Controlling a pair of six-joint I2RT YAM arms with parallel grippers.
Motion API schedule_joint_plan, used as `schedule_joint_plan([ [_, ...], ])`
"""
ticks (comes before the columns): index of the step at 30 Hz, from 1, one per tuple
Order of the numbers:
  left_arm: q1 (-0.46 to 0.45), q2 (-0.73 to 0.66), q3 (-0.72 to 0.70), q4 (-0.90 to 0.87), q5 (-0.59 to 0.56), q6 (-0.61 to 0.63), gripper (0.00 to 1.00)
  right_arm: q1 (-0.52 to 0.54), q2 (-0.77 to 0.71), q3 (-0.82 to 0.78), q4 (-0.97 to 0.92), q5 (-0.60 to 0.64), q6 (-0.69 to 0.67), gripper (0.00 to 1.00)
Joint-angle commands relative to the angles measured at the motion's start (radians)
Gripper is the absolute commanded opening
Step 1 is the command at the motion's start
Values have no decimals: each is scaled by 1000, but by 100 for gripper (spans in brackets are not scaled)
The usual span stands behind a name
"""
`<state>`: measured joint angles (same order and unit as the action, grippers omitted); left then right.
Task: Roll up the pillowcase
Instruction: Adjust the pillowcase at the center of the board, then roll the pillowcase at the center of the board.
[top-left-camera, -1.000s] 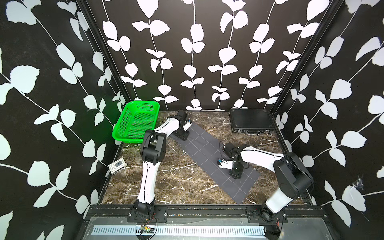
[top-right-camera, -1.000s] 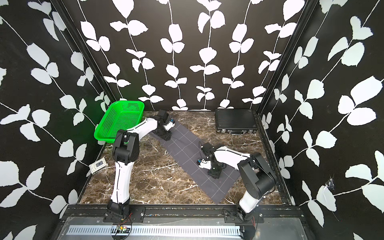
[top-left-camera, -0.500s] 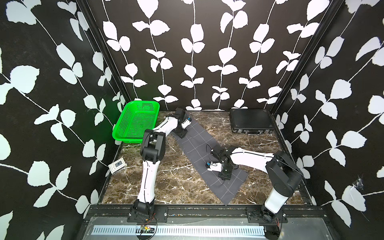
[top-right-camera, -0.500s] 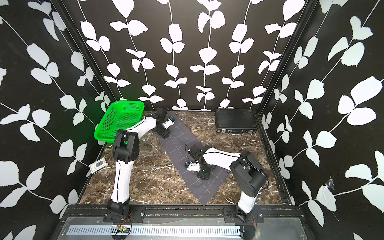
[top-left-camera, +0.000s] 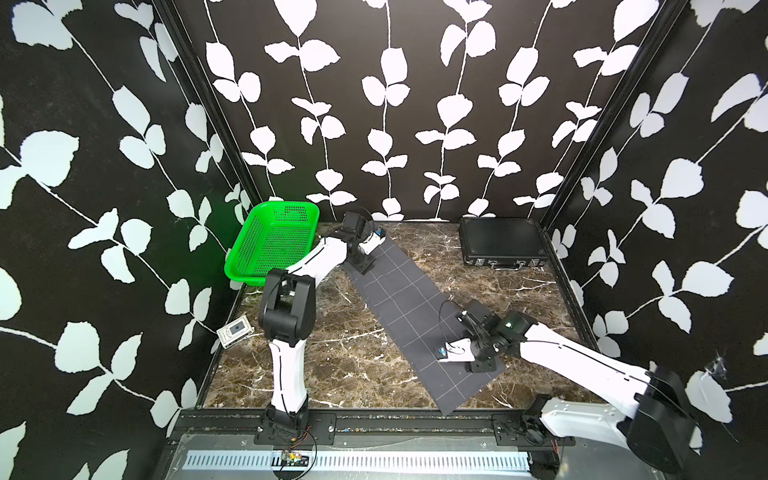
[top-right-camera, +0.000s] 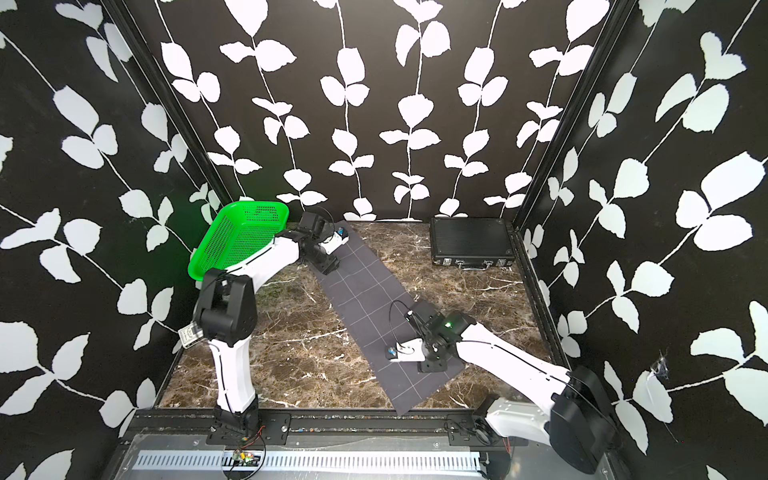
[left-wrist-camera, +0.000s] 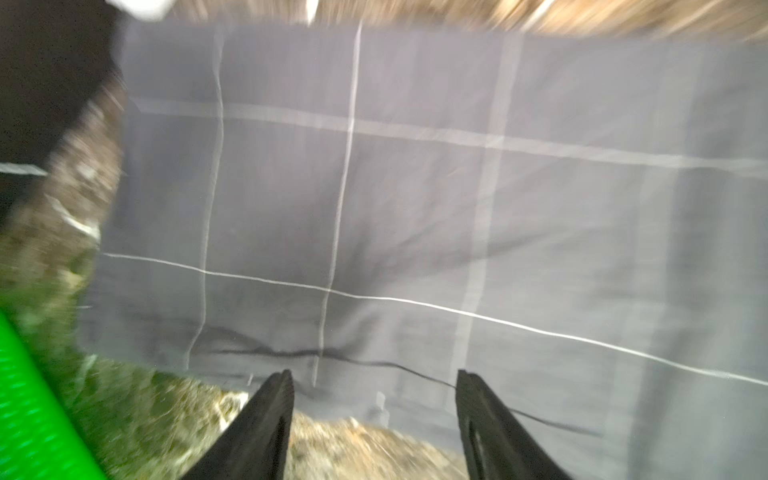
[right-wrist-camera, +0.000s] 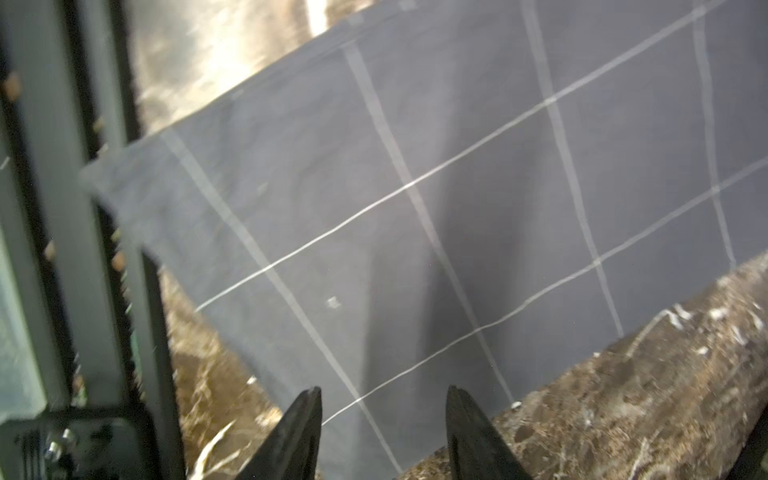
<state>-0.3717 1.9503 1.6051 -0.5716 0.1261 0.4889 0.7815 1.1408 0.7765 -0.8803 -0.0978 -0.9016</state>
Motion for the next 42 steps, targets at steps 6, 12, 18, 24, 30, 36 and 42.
schedule_joint_plan([
  [6, -188, -270, -297, 133, 110, -132, 65, 16, -120, -110, -147, -15, -224, 52],
  [12, -314, -396, -461, 223, 100, -255, 70, 75, -99, -177, -62, -10, -216, 52],
  [18, -424, -480, -590, 288, 48, -358, 97, 105, -41, -215, 41, 93, -182, 51],
  [24, -508, -549, -676, 317, 10, -437, 98, 124, 3, -230, 74, 114, -161, 50],
  [30, -600, -601, -763, 356, -35, -511, 98, 140, -1, -264, 89, 123, -149, 50],
  [36, -687, -626, -838, 397, -64, -563, 98, 148, 32, -271, 116, 165, -101, 48],
  [42, -726, -639, -871, 405, -78, -548, 96, 148, 40, -257, 127, 176, -70, 34],
])
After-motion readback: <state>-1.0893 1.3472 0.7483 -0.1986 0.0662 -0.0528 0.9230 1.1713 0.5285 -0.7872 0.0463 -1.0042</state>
